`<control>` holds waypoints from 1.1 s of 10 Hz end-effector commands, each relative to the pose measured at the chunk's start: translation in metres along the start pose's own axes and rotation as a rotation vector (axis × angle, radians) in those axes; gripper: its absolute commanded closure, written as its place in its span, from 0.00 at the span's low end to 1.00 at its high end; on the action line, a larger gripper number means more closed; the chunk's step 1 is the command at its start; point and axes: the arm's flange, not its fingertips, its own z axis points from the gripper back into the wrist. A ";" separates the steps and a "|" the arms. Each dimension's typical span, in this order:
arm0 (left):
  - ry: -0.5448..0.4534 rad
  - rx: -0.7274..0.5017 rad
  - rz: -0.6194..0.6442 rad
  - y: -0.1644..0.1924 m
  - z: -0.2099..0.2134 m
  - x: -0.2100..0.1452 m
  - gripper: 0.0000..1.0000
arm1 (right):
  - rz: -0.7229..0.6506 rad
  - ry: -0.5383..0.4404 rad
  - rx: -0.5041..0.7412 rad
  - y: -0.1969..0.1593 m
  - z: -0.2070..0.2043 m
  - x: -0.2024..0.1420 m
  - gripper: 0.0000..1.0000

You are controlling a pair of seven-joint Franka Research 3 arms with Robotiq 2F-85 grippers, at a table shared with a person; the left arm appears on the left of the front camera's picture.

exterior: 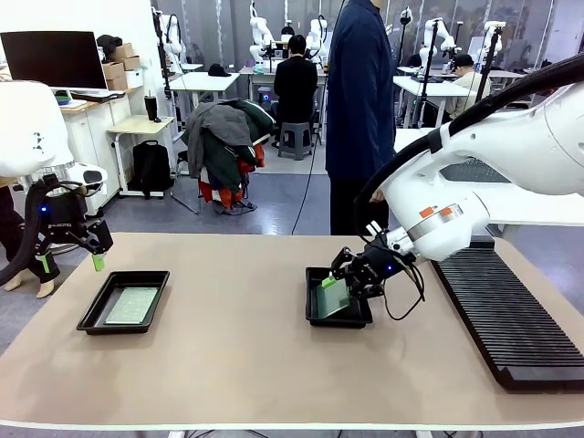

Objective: Inspect and transfer BCBs to ESD trays.
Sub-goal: Pick up the Blank PCB from the PCB Rack and place it in the right ESD tray.

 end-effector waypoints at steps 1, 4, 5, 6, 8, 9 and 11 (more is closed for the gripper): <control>0.000 0.001 -0.001 0.000 0.000 -0.001 0.00 | -0.024 0.003 -0.092 0.019 0.007 0.001 0.45; 0.000 0.001 -0.001 0.000 0.000 -0.001 0.00 | -0.032 0.027 -0.173 0.032 0.010 0.006 0.09; 0.000 0.001 -0.001 0.000 0.000 -0.001 0.00 | -0.036 0.026 -0.208 0.035 0.011 0.009 0.00; 0.000 0.001 -0.001 0.000 0.000 -0.001 0.00 | -0.026 0.027 -0.236 0.039 0.012 0.010 0.00; 0.000 0.001 -0.001 0.000 0.000 -0.001 0.00 | -0.022 0.011 -0.327 0.051 0.016 0.008 0.00; 0.000 0.001 -0.001 0.000 0.000 -0.001 0.00 | -0.024 0.003 -0.372 0.058 0.018 0.007 0.00; 0.000 0.001 -0.001 0.000 0.000 -0.001 0.00 | -0.026 -0.003 -0.465 0.070 0.030 0.001 0.00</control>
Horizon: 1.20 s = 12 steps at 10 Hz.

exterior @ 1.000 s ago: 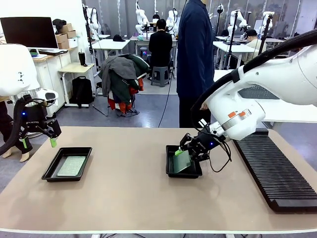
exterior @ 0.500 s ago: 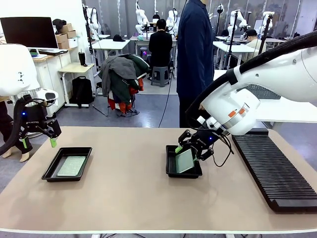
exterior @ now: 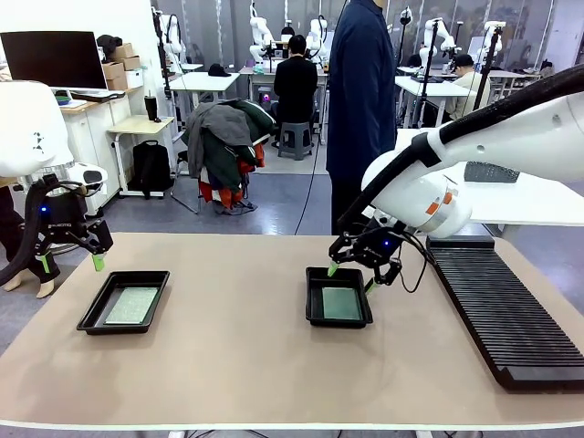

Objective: Inspect and transfer BCBs to ESD trays.
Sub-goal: Pick up the Blank PCB from the PCB Rack and place it in the right ESD tray.

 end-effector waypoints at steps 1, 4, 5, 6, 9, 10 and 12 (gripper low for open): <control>0.000 0.001 -0.001 0.000 0.000 -0.001 0.00 | -0.013 -0.004 -0.101 0.015 0.020 -0.010 0.00; 0.000 0.001 -0.001 0.000 0.000 -0.001 0.00 | 0.000 -0.007 -0.167 0.016 0.047 -0.022 0.00; 0.000 0.001 -0.001 0.000 0.000 -0.001 0.00 | 0.005 -0.013 -0.175 0.014 0.057 -0.025 0.00; 0.000 0.001 -0.001 0.000 0.000 -0.001 0.00 | 0.010 -0.013 -0.192 0.013 0.062 -0.026 0.00; 0.000 0.001 -0.001 0.000 0.000 -0.001 0.00 | 0.012 -0.026 -0.220 0.005 0.074 -0.020 0.00; 0.000 0.001 -0.001 0.000 0.000 -0.001 0.00 | 0.035 -0.008 -0.172 0.012 0.068 -0.023 0.00; 0.000 0.001 -0.001 0.000 0.000 -0.001 0.00 | 0.035 -0.008 -0.172 0.012 0.068 -0.023 0.00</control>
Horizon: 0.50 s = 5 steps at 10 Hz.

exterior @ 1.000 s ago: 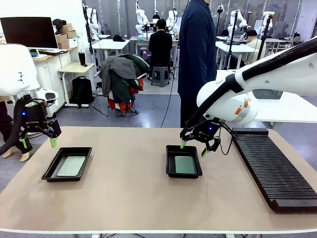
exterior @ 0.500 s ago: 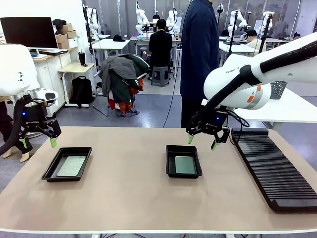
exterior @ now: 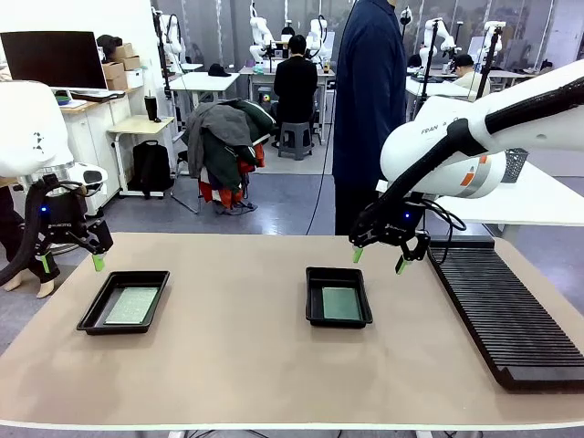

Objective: Inspect and transfer BCBs to ESD trays.
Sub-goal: Pick up the Blank PCB from the PCB Rack and place it in the right ESD tray.

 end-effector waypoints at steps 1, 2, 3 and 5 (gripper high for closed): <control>0.000 0.001 -0.001 0.000 0.000 -0.001 0.00 | -0.002 0.006 0.009 0.003 -0.001 -0.002 0.00; 0.000 0.001 -0.001 0.000 0.000 -0.001 0.00 | -0.002 0.006 0.009 0.003 -0.001 -0.002 0.00; 0.000 0.001 -0.001 0.000 0.000 -0.001 0.00 | -0.002 0.006 0.009 0.003 -0.001 -0.002 0.00; 0.000 0.001 -0.001 0.000 0.000 -0.001 0.00 | -0.002 0.006 0.009 0.003 -0.001 -0.002 0.00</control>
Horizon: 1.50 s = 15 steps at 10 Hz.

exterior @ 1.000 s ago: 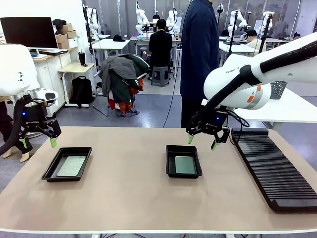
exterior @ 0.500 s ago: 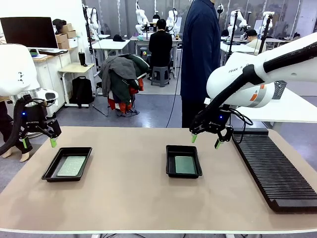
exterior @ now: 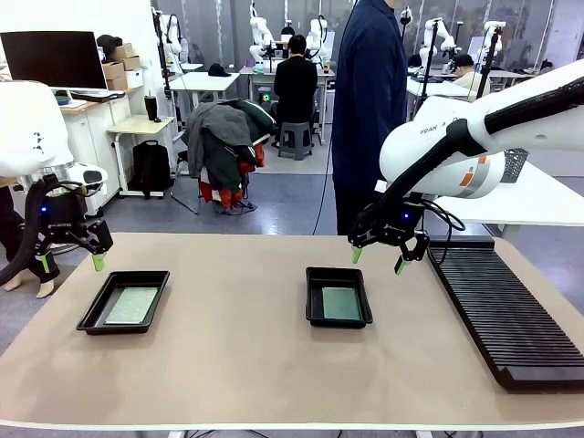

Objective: Inspect and transfer BCBs to ESD trays.
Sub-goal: Pick up the ESD tray and place it on the left side of the table.

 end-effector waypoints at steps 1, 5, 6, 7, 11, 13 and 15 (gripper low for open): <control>0.000 0.001 -0.001 0.000 0.000 -0.001 0.00 | -0.005 0.005 0.009 0.002 -0.001 -0.001 0.00; 0.000 0.001 -0.001 0.000 0.000 -0.001 0.00 | -0.005 0.005 0.009 0.002 -0.001 -0.001 0.00; 0.000 0.001 -0.001 0.000 0.000 -0.001 0.00 | -0.005 0.005 0.009 0.002 -0.001 -0.001 0.00; 0.000 0.001 -0.001 0.000 0.000 -0.001 0.00 | -0.005 0.005 0.009 0.002 -0.001 -0.001 0.00; 0.000 0.001 -0.001 0.000 0.000 -0.001 0.00 | -0.005 0.005 0.009 0.002 -0.001 -0.001 0.00; 0.000 0.000 0.000 0.000 0.000 0.000 0.00 | 0.000 0.000 0.000 0.000 0.000 0.000 0.00; -0.071 -0.018 0.005 -0.030 0.021 0.001 0.00 | -0.013 -0.010 0.112 -0.028 0.013 -0.013 0.00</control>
